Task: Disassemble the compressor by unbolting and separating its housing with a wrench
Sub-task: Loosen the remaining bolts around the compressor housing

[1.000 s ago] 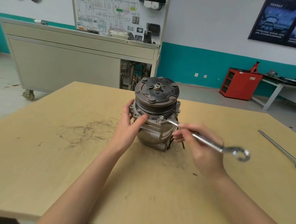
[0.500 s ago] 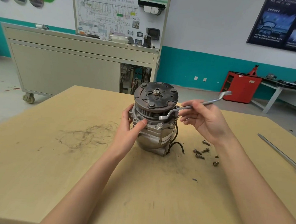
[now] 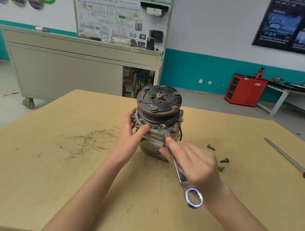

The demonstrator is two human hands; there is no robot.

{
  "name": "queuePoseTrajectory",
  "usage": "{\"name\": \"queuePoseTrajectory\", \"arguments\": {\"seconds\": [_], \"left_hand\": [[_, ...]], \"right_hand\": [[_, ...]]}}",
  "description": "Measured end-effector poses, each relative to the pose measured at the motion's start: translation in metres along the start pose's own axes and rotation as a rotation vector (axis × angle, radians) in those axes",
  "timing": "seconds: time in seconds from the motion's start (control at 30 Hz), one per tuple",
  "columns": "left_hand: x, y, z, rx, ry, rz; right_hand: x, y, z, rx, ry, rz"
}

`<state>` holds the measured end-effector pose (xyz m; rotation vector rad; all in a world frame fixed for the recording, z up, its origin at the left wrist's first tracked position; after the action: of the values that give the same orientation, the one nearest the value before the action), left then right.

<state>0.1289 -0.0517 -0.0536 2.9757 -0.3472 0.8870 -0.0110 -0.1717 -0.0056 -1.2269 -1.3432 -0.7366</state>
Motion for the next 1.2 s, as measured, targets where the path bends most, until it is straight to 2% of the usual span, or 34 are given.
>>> {"name": "queuePoseTrajectory", "arguments": {"seconds": [0.2,0.3,0.33,0.37,0.43,0.47,0.5,0.57,0.7,0.8,0.97,1.03,1.07,1.1,1.2], "left_hand": [[0.0,0.0,0.0,0.002,-0.01,-0.001],[-0.001,0.0,-0.001,-0.007,-0.009,0.003],[-0.001,0.0,-0.002,-0.012,-0.009,0.003],[-0.001,0.0,-0.002,-0.016,-0.01,0.003],[-0.002,0.0,-0.003,-0.017,-0.015,0.01],[-0.002,0.0,-0.003,-0.016,-0.018,0.009],[-0.001,0.0,-0.003,-0.014,-0.02,0.007],[0.0,0.0,-0.003,-0.005,-0.016,0.004],[-0.001,0.0,-0.001,-0.005,-0.018,0.004],[-0.001,0.0,-0.001,0.009,-0.014,0.006],[0.001,0.0,0.0,0.002,-0.005,0.008],[0.001,0.0,0.001,-0.001,-0.006,0.004],[0.001,0.0,0.001,-0.005,-0.007,0.004],[0.001,0.0,0.001,-0.008,-0.009,0.004],[0.0,0.0,0.0,-0.017,-0.002,0.002]], "right_hand": [[-0.013,0.003,0.003,-0.086,-0.003,0.003],[-0.016,0.005,0.002,-0.016,0.069,0.029],[-0.017,0.005,-0.003,0.114,0.185,0.038],[-0.017,0.006,-0.013,0.337,0.385,0.064],[-0.016,0.013,-0.04,0.951,0.88,0.158],[-0.015,0.019,-0.05,1.207,1.066,0.22],[-0.013,0.024,-0.062,1.361,1.185,0.286],[0.0,0.035,-0.081,1.445,1.264,0.445],[0.021,0.065,-0.102,1.376,1.391,0.711],[0.027,0.068,-0.105,1.37,1.376,0.723],[0.032,0.034,-0.108,1.392,1.336,0.253],[0.036,0.02,-0.099,1.382,1.252,0.197],[0.037,0.015,-0.092,1.281,1.208,0.223],[0.035,0.012,-0.083,1.077,1.138,0.269],[0.026,0.017,-0.048,0.375,0.693,0.419]]}}
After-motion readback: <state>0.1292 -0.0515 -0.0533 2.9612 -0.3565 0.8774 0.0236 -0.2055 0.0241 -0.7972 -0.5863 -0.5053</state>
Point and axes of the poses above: each hand's wrist, its own x-axis towards the middle knuckle, its own y-axis out of the palm, z = x × y, the point moved 3 cm from there along x, towards the middle knuckle, and after that the axes turned 13 degrees about y, right-handed, at the moved point
